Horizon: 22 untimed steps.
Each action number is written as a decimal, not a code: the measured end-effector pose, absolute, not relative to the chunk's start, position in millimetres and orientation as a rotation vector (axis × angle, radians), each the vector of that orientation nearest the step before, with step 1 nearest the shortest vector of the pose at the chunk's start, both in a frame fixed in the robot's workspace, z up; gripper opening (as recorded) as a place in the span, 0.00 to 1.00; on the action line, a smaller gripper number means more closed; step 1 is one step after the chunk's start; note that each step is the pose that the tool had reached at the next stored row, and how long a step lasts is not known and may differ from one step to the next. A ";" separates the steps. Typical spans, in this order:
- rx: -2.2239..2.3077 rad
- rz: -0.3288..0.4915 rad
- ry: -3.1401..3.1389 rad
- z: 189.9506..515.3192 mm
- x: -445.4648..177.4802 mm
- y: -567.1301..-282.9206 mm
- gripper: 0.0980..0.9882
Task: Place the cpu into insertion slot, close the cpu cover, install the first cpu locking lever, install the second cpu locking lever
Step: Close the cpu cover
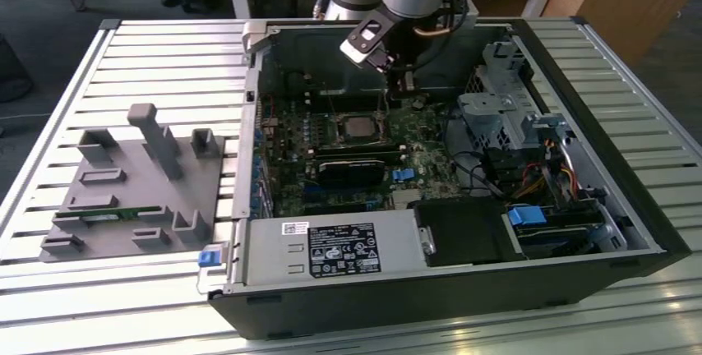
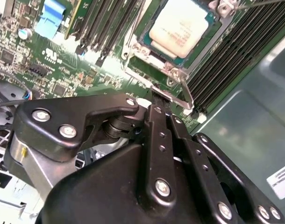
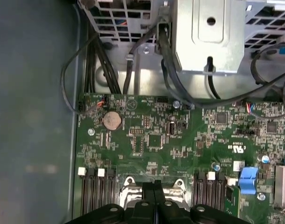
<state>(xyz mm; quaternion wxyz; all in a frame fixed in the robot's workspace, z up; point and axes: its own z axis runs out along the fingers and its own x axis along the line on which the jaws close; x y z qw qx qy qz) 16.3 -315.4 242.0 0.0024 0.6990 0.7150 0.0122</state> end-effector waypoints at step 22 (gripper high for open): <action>2.193 0.038 2.243 230.3 -15.8 -315.4 0.02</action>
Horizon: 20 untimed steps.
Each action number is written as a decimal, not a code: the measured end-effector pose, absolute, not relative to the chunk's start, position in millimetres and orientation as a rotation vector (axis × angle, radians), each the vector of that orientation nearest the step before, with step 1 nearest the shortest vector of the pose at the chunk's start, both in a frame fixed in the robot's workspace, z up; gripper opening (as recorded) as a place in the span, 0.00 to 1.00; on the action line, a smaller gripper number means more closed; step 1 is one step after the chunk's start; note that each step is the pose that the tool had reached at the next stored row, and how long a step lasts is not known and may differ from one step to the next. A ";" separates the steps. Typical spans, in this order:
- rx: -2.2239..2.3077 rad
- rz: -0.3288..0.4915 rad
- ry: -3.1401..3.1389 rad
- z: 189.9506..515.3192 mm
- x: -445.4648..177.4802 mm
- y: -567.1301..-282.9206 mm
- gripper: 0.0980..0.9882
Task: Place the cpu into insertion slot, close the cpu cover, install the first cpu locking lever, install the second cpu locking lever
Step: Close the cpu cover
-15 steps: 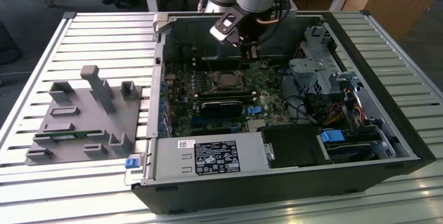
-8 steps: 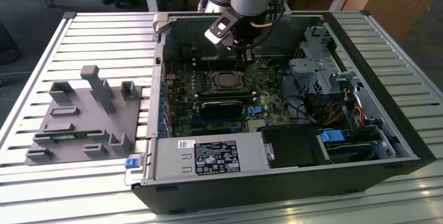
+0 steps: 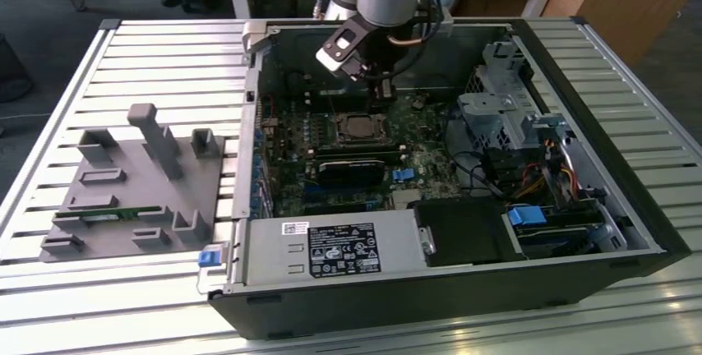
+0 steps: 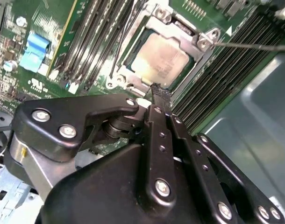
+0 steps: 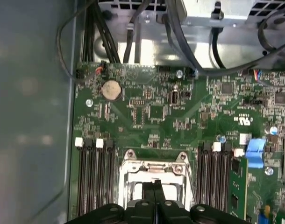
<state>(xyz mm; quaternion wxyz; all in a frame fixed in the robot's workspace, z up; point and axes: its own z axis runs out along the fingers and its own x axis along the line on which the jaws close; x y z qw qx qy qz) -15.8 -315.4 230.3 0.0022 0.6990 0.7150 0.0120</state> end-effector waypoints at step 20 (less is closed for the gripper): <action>2.193 0.038 2.243 229.8 -34.7 -315.5 0.02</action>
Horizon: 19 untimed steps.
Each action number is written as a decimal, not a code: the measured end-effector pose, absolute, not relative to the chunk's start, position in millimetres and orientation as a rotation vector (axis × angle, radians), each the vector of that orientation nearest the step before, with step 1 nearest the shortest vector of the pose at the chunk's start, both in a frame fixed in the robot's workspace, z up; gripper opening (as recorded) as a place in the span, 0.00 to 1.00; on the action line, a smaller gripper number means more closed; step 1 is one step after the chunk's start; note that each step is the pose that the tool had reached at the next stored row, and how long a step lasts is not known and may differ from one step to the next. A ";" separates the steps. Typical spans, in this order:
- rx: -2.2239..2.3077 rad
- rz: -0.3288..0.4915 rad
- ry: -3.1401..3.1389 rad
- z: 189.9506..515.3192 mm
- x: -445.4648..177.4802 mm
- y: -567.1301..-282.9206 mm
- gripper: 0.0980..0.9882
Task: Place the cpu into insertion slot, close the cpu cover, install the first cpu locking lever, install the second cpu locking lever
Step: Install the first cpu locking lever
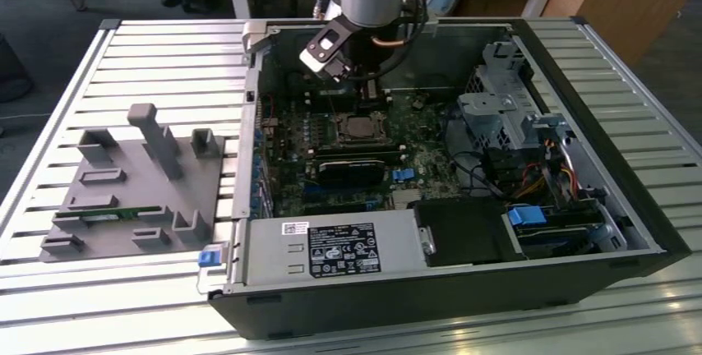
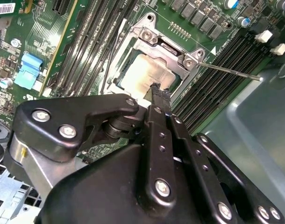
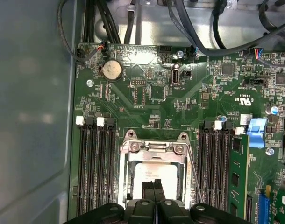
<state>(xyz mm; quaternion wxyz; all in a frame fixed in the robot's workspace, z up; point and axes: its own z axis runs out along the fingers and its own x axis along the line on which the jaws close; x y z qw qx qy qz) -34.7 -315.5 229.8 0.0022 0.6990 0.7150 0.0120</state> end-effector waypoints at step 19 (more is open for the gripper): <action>2.193 0.037 2.243 257.5 -35.0 -315.4 0.02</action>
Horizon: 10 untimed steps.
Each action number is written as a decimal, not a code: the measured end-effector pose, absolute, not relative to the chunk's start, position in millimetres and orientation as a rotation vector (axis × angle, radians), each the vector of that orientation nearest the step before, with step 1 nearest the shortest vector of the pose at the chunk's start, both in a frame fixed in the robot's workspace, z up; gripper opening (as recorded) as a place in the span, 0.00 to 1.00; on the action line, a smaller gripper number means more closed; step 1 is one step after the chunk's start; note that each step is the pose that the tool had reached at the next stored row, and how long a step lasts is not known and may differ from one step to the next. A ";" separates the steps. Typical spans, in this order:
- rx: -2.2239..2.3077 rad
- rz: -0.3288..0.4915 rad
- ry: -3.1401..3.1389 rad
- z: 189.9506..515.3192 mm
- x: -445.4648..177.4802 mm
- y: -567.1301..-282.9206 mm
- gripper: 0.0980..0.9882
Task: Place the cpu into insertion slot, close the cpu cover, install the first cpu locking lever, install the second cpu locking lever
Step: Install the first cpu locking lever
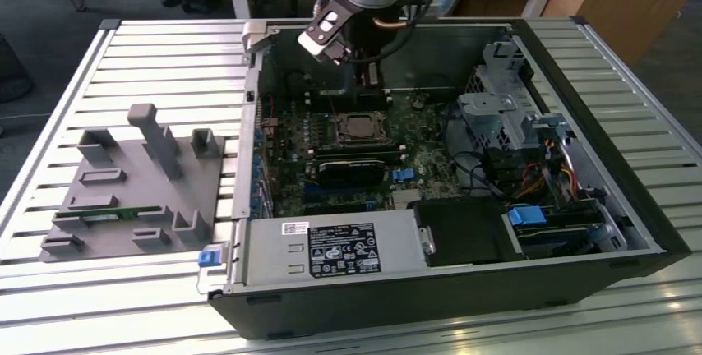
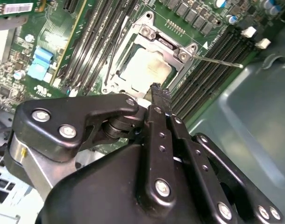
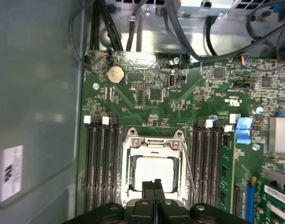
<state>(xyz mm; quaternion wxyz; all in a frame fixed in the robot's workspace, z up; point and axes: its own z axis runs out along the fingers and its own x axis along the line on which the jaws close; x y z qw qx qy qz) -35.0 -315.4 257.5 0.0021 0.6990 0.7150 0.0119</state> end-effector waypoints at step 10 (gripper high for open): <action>2.109 0.037 2.324 267.7 -35.0 -315.4 0.02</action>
